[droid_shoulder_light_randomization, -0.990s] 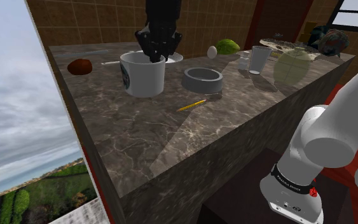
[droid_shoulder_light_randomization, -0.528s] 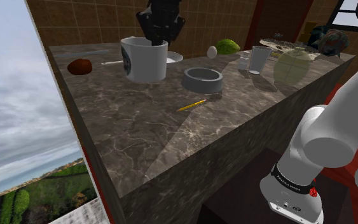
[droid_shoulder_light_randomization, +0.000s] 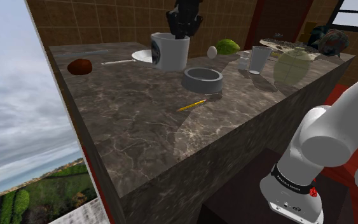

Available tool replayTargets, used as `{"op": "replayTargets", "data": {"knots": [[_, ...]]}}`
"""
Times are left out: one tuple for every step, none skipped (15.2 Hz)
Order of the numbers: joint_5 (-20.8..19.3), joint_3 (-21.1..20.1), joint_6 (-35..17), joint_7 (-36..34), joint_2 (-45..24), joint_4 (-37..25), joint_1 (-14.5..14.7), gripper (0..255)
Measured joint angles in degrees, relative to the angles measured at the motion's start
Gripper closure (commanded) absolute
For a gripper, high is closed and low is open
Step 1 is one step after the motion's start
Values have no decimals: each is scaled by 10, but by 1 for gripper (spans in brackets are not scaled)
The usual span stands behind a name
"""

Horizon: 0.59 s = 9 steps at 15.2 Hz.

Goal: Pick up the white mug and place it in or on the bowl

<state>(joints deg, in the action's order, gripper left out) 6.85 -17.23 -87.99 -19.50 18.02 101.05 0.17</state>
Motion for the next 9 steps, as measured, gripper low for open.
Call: {"op": "replayTargets", "data": {"knots": [[0,12,1,16,9,9,-4,255],[-1,24,8,33,12,7,-9,255],[-4,33,8,46,11,6,-14,255],[-6,43,10,60,13,7,-18,255],[-7,54,12,75,19,13,-23,255],[-9,63,12,89,21,16,-27,255],[-12,75,15,105,20,14,-32,255],[-14,85,17,119,20,13,-37,255],[-16,95,20,133,20,11,-41,255]]}}
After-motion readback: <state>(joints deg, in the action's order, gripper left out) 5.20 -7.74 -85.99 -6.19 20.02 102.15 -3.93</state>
